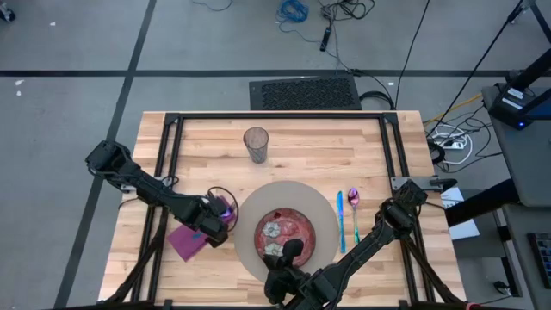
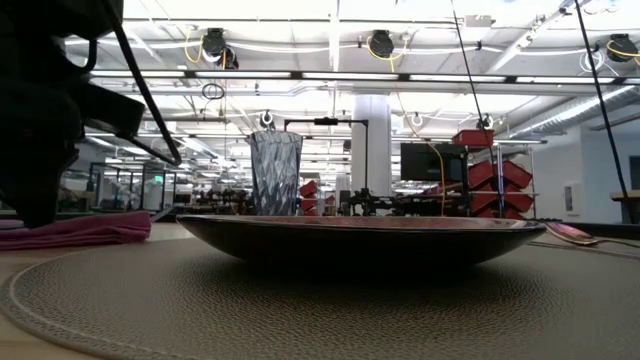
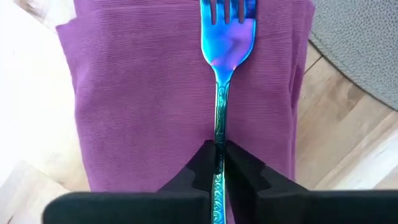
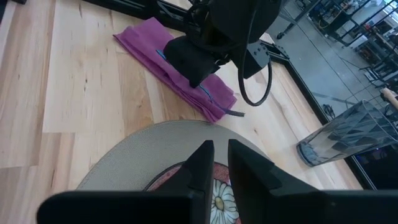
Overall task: Set table place
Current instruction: Adjust the blue fork
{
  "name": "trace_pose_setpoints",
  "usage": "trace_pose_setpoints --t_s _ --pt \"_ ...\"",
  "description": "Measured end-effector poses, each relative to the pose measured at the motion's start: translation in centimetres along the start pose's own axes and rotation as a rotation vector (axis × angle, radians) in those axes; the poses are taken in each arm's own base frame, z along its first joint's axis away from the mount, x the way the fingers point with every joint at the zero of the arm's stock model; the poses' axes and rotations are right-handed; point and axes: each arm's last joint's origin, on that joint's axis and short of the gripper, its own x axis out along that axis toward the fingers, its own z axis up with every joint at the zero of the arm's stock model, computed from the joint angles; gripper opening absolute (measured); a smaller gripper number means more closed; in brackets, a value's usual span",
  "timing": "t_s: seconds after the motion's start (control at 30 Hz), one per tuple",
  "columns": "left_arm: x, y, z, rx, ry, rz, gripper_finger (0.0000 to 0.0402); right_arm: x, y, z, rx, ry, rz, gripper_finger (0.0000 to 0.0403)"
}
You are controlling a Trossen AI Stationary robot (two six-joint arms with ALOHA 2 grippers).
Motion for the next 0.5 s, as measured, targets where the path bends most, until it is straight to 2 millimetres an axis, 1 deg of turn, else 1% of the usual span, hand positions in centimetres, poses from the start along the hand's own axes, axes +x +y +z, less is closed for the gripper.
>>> trace_pose_setpoints --t_s 0.2,0.5 --pt "-0.04 0.0 0.01 0.0 0.001 0.003 0.0006 0.0 0.0 0.0 0.0 0.0 0.0 0.0034" --pt "-0.89 -0.41 0.3 0.017 0.003 -0.006 0.0002 0.0 0.0 0.0 0.0 0.0 0.0 0.0034"
